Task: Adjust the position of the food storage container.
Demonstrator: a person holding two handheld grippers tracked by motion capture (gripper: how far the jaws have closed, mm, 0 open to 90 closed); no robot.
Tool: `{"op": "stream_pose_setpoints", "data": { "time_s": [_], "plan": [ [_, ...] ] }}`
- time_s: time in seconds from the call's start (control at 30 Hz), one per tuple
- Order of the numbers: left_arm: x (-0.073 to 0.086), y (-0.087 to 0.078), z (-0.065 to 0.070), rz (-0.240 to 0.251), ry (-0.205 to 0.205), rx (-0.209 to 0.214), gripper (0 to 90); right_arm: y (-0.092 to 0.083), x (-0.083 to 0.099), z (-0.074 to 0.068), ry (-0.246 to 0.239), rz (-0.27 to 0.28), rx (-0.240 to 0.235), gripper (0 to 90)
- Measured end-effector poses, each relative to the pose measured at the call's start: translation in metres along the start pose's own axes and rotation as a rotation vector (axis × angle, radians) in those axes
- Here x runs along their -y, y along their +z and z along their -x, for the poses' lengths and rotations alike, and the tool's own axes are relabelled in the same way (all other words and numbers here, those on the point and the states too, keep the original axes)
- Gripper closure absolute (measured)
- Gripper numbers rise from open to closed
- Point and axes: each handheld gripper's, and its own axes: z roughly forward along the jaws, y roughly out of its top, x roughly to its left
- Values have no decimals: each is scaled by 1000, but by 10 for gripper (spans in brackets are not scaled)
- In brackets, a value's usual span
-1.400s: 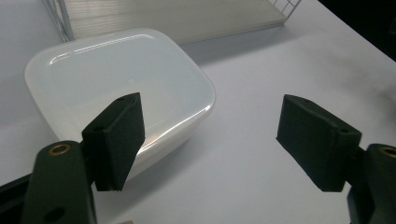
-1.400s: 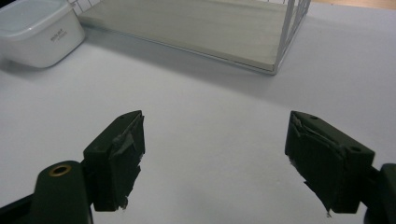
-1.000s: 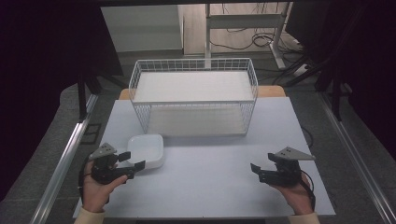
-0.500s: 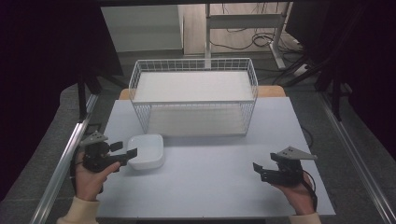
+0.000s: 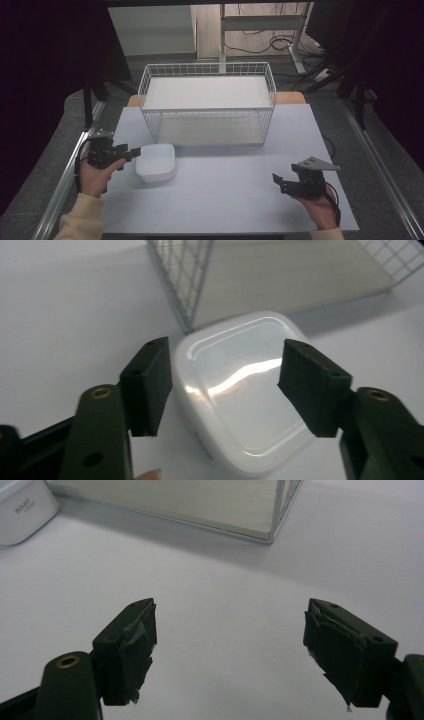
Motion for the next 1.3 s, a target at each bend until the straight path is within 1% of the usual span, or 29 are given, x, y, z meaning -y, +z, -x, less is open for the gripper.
{"op": "stream_pose_setpoints", "data": {
  "time_s": [0.07,0.1,0.13,0.17,0.2,0.23,0.3,0.33,0.37,0.4,0.43,0.47,0.5,0.53,0.57,0.63,0.73,0.83,0.9,1.0,1.13,1.17,1.3],
  "plan": [
    [-2,6,-10,-20,-11,-26,422,1,1,0,-4,-9,2,215],
    [-2,6,-10,-20,-11,-26,424,2,1,0,-5,-11,3,216],
    [-3,10,-16,-34,-20,-37,424,2,1,1,-5,-13,5,216],
    [-3,13,-19,-38,-27,-44,423,2,1,1,-3,-12,6,217],
    [-3,13,-19,-38,-27,-44,425,2,1,1,-3,-12,6,217],
    [-3,17,-24,-50,-37,-51,442,2,1,2,0,-14,7,217],
    [-4,19,-26,-55,-41,-54,472,2,2,2,1,-14,8,218],
    [-4,20,-28,-60,-42,-57,472,3,2,3,3,-16,12,218],
    [-4,22,-30,-64,-44,-54,527,3,2,3,6,-16,10,218],
    [-4,24,-34,-80,-51,-51,595,3,2,4,8,-18,13,219],
    [-4,24,-34,-80,-51,-51,649,3,2,4,8,-18,13,219],
    [-3,26,-36,-94,-60,-45,649,3,2,4,10,-18,13,219],
    [-3,30,-40,-122,-72,-37,753,3,3,4,11,-20,14,220],
    [-3,30,-40,-122,-72,-37,778,3,3,4,11,-20,14,220],
    [-3,33,-41,-133,-73,-32,778,3,3,4,10,-20,14,220],
    [-3,39,-41,-154,-68,-18,841,4,3,5,11,-23,14,221],
    [-3,43,-40,-165,-62,-8,864,4,3,5,10,-25,16,221],
    [-4,48,-37,-175,-50,12,876,4,3,6,13,-25,18,222],
    [-4,49,-37,-177,-49,16,888,4,4,7,13,-26,20,223],
    [-4,52,-36,-176,-52,7,892,4,4,7,14,-26,21,223],
    [-5,54,-37,-180,-59,16,894,3,4,7,16,-24,20,224],
    [-5,56,-36,-182,-62,26,895,4,4,7,16,-25,20,225],
    [-6,61,-33,-187,-57,35,895,4,4,7,14,-27,21,227]
  ]
}}
